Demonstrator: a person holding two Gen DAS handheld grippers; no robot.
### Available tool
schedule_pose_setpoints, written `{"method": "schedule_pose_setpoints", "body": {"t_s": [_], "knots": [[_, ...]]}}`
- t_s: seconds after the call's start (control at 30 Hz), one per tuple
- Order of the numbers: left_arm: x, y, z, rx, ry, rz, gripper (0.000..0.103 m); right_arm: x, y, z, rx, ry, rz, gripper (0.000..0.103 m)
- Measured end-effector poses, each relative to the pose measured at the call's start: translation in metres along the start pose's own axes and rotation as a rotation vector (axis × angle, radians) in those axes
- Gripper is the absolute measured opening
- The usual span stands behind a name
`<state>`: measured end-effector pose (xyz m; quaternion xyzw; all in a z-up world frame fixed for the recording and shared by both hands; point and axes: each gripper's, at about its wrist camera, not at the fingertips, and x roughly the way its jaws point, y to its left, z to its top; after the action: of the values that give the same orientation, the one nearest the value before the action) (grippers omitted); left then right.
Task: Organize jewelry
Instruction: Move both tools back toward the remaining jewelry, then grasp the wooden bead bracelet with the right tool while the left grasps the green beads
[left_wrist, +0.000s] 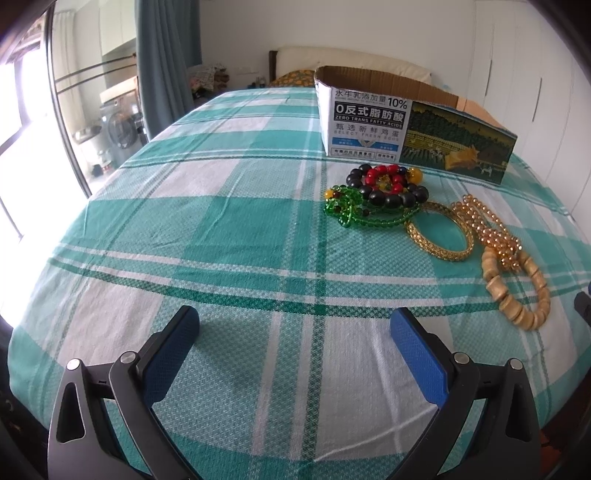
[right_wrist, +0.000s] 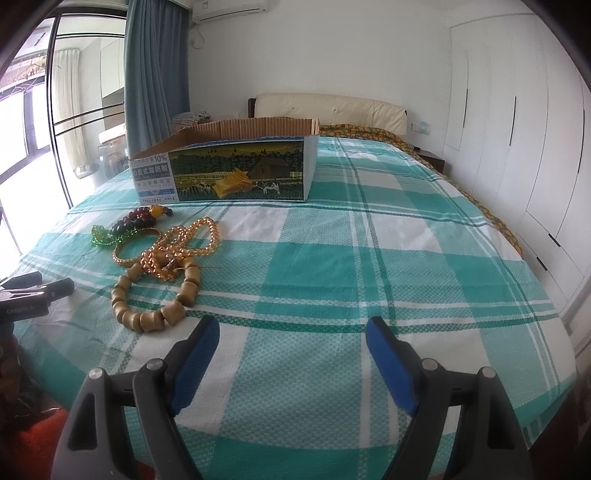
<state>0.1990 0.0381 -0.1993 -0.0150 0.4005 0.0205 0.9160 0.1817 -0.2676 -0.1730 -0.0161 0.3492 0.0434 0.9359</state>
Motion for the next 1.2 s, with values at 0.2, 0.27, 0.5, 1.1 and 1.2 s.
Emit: {"method": "schedule_pose_setpoints", "body": {"t_s": [0.2,0.27,0.5,1.1,1.2], "knots": [[0.001,0.001,0.002,-0.008,0.016,0.000,0.103,-0.003,-0.004,0.003,0.030,-0.004,0.028,0.083],[0.000,0.001,0.001,-0.010,0.016,-0.002,0.103,-0.001,-0.005,0.006,0.050,0.011,0.043,0.083],[0.000,0.001,0.000,-0.010,0.019,-0.003,0.103,0.018,0.028,0.028,0.014,0.099,0.200,0.050],[0.012,0.008,0.038,-0.024,0.081,-0.153,0.102,0.039,0.050,0.021,-0.138,0.159,0.095,0.016],[0.029,-0.002,0.056,0.054,0.123,-0.153,0.099,0.037,0.040,0.019,-0.125,0.160,0.079,0.016]]}}
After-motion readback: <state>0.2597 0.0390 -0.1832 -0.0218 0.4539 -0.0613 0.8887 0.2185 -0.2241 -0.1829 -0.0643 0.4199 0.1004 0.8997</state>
